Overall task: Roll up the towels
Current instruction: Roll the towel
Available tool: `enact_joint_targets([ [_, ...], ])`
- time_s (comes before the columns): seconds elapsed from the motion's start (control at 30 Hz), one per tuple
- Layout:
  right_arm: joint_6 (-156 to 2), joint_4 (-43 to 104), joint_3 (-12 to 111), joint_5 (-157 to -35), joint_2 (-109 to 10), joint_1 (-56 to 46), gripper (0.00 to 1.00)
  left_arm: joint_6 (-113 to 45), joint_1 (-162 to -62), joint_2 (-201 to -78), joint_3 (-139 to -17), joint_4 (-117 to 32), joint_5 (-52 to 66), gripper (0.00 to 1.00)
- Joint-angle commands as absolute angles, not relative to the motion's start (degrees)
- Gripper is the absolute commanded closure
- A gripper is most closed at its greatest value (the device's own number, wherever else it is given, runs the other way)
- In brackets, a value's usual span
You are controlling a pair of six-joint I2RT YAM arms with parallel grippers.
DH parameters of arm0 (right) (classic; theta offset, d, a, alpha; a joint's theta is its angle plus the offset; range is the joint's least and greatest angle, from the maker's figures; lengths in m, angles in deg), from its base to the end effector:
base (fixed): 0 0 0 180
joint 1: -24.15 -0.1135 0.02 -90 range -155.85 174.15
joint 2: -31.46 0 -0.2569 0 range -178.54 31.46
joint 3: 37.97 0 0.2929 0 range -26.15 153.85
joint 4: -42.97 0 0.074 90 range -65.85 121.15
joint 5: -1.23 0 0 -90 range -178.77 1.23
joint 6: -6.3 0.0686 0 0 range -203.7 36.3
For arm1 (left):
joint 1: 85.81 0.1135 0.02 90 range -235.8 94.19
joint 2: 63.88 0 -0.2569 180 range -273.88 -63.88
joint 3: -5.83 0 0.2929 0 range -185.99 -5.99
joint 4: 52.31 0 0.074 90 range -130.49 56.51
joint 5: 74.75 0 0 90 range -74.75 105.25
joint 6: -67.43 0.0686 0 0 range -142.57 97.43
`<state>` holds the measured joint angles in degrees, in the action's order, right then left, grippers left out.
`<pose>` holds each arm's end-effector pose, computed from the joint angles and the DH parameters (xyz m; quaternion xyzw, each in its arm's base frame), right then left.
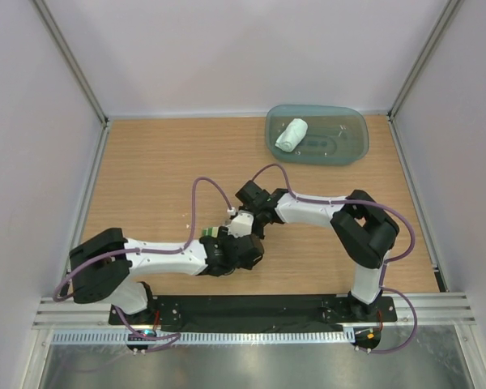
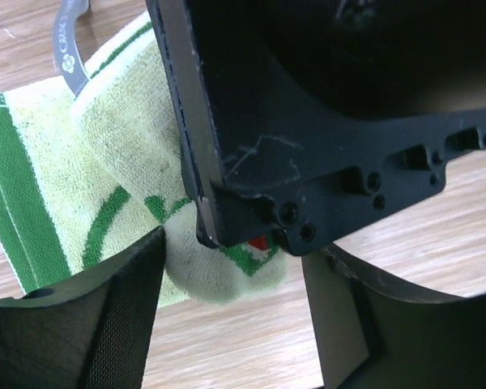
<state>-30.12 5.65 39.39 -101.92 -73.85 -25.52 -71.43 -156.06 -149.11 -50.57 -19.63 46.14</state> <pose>0.2505 0.3192 0.0961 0.0086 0.9707 0.2362 0.0444 0.1408 -0.2880 0.1115 0.1090 0.9302 -0.0737 0.3427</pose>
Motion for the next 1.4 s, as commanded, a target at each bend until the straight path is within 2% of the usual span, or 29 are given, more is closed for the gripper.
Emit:
enact_joint_targets([
  [0.0,-28.1,10.2,40.6,-107.0,-72.1,-26.6,0.87,-71.9,-156.9,-153.2,-52.0,-16.3,44.3,0.33],
  [0.07,-26.9,11.0,40.1,-107.8,-72.0,-26.5,0.87,-72.4,-157.4,-154.4,-53.7,-14.9,45.6,0.42],
  [0.1,-26.7,12.0,39.9,-108.6,-71.8,-26.6,0.87,-72.7,-157.4,-155.4,-54.4,-14.0,46.0,0.59],
  [0.2,-25.8,12.7,38.3,-108.8,-70.8,-25.9,0.87,-74.2,-157.5,-156.6,-55.5,-11.4,47.8,0.8],
  [0.3,-25.7,13.0,35.0,-108.5,-69.1,-24.1,0.86,-74.6,-157.5,-154.9,-54.3,-11.7,48.4,0.97],
  [0.33,-25.8,13.0,32.9,-108.1,-67.6,-23.4,0.86,-74.4,-157.5,-154.0,-54.0,-11.8,48.2,0.99],
  [0.53,-28.0,10.3,27.2,-103.6,-61.3,-18.4,0.86,-67.0,-157.5,-150.5,-54.0,-14.4,43.8,1.0],
  [0.73,-28.7,7.2,22.8,-98.6,-57.0,-17.8,0.77,-61.7,-157.5,-149.0,-53.8,-14.7,43.4,1.0],
  [0.83,-28.5,6.9,20.8,-97.3,-55.5,-16.7,0.61,-61.4,-157.5,-148.7,-53.6,-14.7,42.2,1.0],
  [0.87,-28.8,6.6,20.6,-97.0,-55.1,-16.3,0.51,-61.6,-157.5,-148.4,-53.2,-14.9,41.9,1.0],
  [1.0,-30.7,4.9,21.7,-95.6,-54.1,-13.6,0.29,-63.3,-157.5,-146.2,-50.3,-17.6,40.1,1.0],
  [1.07,-32.4,3.2,23.8,-95.1,-54.1,-11.7,0.23,-64.0,-157.4,-144.0,-49.1,-20.0,38.9,1.0],
  [1.23,-35.9,-0.7,30.2,-93.5,-53.8,-7.8,0.19,-65.6,-155.5,-137.9,-44.1,-25.5,34.9,1.0],
  [1.37,-37.7,-2.5,31.9,-92.9,-51.4,-4.4,0.17,-69.5,-147.4,-131.8,-38.7,-30.6,25.0,1.0],
])
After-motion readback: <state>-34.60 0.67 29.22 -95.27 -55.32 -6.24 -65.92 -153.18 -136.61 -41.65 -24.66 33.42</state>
